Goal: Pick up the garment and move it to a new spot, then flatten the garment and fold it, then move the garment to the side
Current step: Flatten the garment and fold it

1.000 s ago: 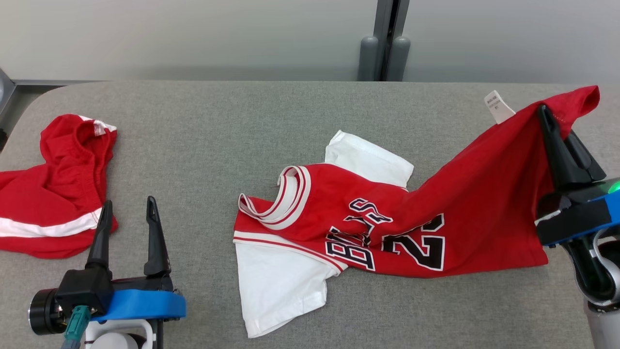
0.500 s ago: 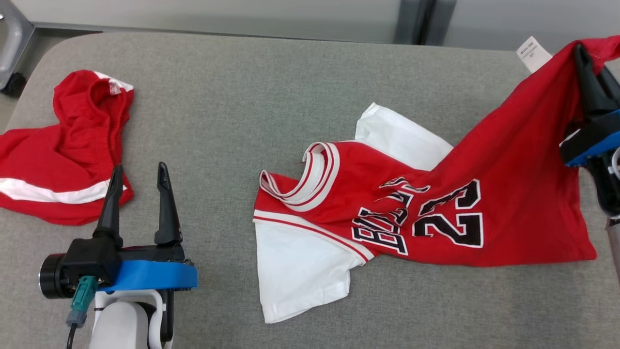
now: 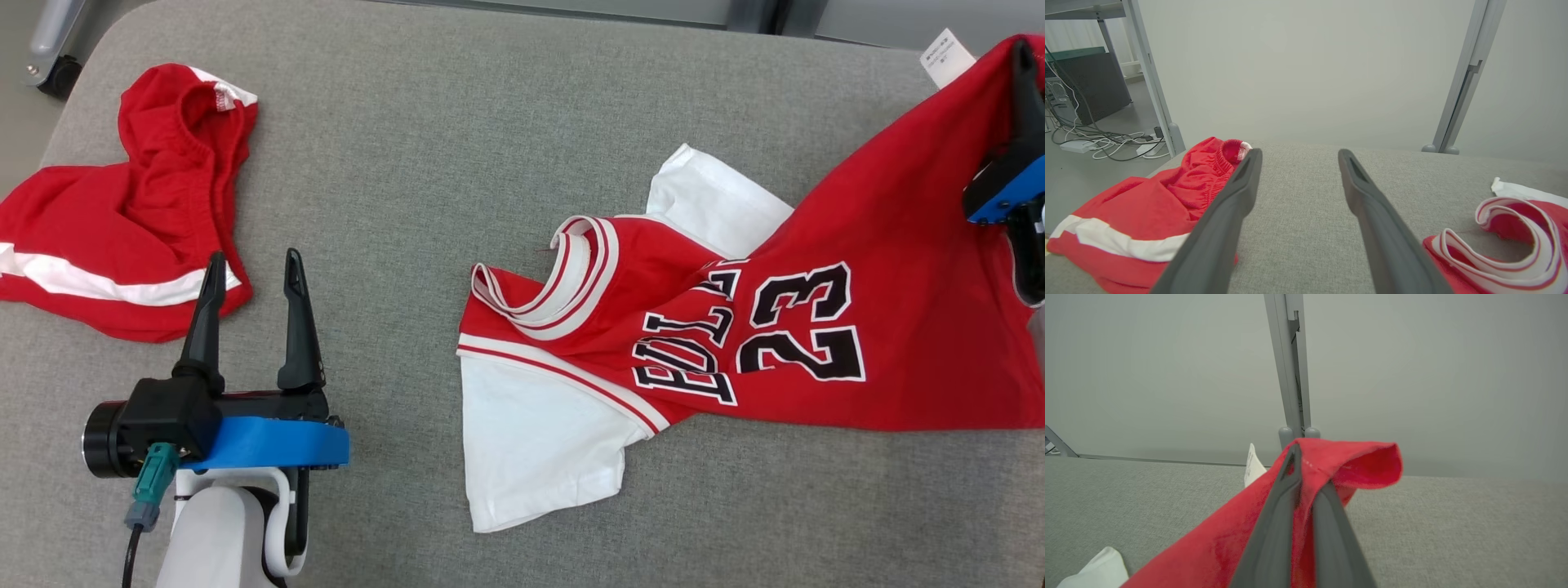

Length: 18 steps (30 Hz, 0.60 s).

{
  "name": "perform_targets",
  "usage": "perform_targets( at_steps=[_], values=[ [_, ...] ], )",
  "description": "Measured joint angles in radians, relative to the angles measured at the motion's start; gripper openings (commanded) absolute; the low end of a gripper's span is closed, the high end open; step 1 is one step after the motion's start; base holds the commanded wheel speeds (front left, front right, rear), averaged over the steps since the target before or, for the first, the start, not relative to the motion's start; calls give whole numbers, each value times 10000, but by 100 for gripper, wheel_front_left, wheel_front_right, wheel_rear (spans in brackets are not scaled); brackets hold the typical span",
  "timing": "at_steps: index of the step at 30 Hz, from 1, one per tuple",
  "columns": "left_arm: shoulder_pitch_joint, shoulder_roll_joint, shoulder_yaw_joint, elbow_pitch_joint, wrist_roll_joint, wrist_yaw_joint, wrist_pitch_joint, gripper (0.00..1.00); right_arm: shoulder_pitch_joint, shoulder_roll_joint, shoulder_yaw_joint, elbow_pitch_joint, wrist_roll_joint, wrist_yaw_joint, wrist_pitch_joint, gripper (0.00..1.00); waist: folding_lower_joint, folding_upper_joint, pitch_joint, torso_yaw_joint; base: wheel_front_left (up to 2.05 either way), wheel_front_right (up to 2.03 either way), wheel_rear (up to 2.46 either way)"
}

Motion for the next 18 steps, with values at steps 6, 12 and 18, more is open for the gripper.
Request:
perform_targets(
  at_steps=[6, 12, 18],
  values=[
    [-3, 0, 163, 58, 61, 0, 0, 100, -190, 71, 334, 545, -148, 0, -581, 100, 0, 0, -188, -164, 0, 0, 0],
    [300, 2, 585, 17, 345, -88, 0, 100, 449, 86, 318, -562, 96, 0, -723, 100, -1, 0, -560, -574, 0, 0, 0],
    [603, 0, 859, -59, 522, -138, 0, 100, 2131, 272, 25, -2964, 142, 0, -740, 100, -2, 0, -943, -1027, 0, 0, 0]
  ],
)
